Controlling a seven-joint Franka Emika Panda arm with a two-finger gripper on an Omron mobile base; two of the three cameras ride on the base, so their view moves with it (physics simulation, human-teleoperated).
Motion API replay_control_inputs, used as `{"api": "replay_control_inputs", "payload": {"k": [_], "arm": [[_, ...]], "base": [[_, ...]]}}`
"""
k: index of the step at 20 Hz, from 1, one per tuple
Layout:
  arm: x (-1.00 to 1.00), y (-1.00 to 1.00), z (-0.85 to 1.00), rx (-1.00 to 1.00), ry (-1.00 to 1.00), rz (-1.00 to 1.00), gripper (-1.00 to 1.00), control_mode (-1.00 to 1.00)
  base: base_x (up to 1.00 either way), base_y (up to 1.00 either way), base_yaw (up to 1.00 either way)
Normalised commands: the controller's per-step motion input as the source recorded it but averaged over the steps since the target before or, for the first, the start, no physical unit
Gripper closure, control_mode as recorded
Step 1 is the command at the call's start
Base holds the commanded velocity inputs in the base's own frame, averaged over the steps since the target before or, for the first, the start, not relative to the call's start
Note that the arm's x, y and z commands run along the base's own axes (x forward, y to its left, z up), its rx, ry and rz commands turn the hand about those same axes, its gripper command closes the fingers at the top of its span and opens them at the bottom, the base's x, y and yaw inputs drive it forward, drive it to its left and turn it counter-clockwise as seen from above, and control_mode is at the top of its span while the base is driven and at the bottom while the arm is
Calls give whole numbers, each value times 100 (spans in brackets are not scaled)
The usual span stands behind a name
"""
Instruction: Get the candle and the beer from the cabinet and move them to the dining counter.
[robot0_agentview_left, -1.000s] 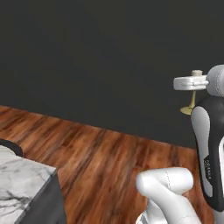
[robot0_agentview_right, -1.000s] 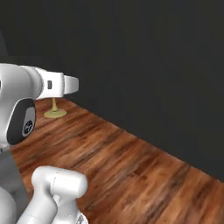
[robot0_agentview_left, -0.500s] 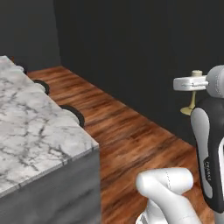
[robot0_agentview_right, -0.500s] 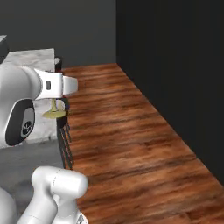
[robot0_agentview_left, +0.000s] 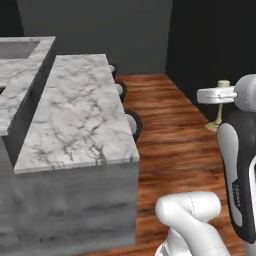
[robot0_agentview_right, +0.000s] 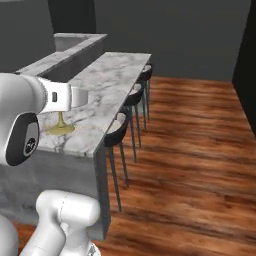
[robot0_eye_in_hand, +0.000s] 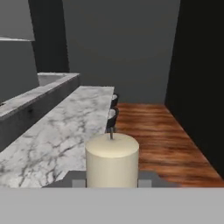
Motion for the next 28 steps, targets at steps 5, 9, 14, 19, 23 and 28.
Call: {"api": "replay_control_inputs", "payload": {"k": [5,9,14,19,23,28], "arm": [[0,0,0,0,0,0,100,100],[0,0,0,0,0,0,100,100],[0,0,0,0,0,0,100,100],[0,0,0,0,0,0,100,100],[0,0,0,0,0,0,100,100],[0,0,0,0,0,0,100,100]], "base": [[29,-79,68],[30,-88,64],[36,-100,56],[49,-100,53],[50,-100,53],[50,-100,54]]}}
